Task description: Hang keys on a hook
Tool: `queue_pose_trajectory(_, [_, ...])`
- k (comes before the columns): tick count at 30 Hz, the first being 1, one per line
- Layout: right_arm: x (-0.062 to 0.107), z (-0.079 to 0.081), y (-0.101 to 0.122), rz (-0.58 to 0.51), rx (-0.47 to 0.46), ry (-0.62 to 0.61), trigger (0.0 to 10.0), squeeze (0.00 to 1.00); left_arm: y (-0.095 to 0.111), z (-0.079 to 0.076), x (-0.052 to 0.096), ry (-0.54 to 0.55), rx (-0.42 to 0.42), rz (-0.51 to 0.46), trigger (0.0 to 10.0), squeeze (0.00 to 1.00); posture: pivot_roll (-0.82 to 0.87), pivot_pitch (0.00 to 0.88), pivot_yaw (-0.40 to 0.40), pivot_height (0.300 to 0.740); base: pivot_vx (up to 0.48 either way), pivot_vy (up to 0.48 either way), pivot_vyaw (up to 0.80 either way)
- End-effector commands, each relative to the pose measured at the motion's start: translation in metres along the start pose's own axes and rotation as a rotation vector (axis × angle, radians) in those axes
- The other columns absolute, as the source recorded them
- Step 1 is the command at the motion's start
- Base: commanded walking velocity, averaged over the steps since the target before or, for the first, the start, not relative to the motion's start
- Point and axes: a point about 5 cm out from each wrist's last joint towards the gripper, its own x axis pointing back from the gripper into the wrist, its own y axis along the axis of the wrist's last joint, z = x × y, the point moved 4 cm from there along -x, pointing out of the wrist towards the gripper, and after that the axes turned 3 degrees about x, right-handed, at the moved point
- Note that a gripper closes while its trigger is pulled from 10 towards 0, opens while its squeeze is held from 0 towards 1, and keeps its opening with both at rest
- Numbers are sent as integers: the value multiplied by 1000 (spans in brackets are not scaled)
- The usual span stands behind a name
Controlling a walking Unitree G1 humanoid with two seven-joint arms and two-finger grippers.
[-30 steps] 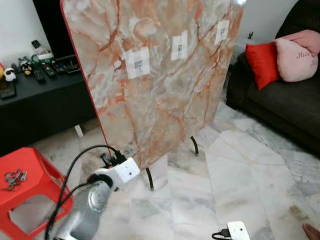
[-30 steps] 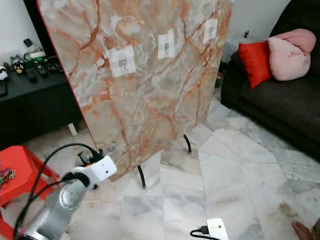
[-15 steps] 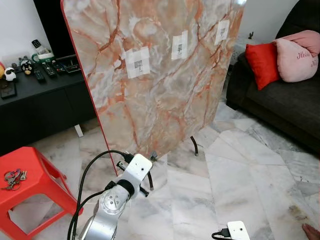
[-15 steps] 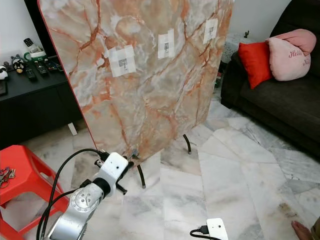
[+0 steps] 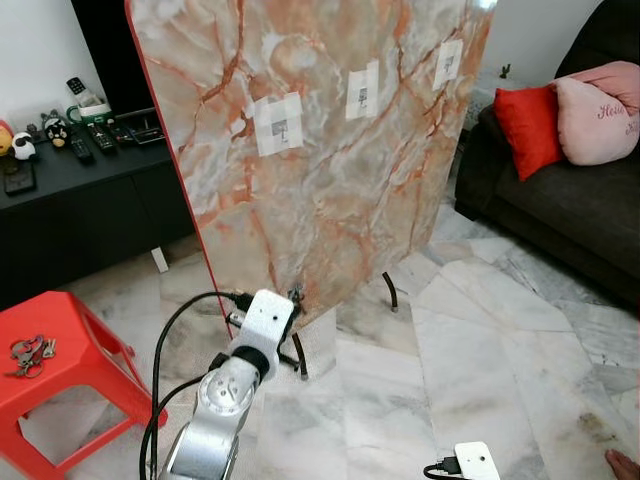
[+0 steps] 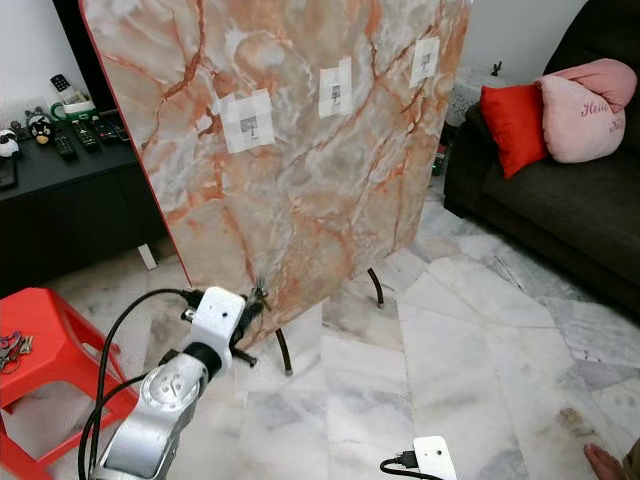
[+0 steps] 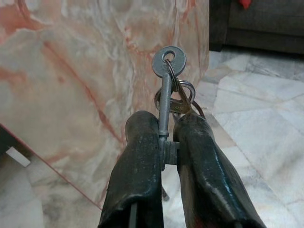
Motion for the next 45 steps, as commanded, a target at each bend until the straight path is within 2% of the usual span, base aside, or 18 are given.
queue_pose_trajectory(1, [0,-5,1,-5,5,-11,10000,0,12,2,-2,15,3,-42,10000,0,73,0,-94,740,0,0,0])
queue_pose_trajectory(12, [1,-5,0,-4,9,-12,10000,0,12,0,0,46,22,-58,10000,0,73,0,-93,740,0,0,0])
queue_pose_trajectory(15, [1,-5,0,-4,4,-12,10000,0,17,1,2,70,59,-88,10000,0,72,0,-93,740,0,0,0])
queue_pose_trajectory(23, [0,-3,-1,-3,0,-8,10000,0,25,1,0,60,2,-112,10000,0,70,0,-84,740,0,0,0])
queue_pose_trajectory(32, [0,-2,-2,0,-1,-6,10000,0,24,0,-1,54,-14,-110,10000,0,68,0,-75,740,0,0,0])
queue_pose_trajectory(45, [0,-1,-4,5,4,-3,10000,0,23,-4,1,33,-21,-115,10000,0,67,0,-71,740,281,0,0])
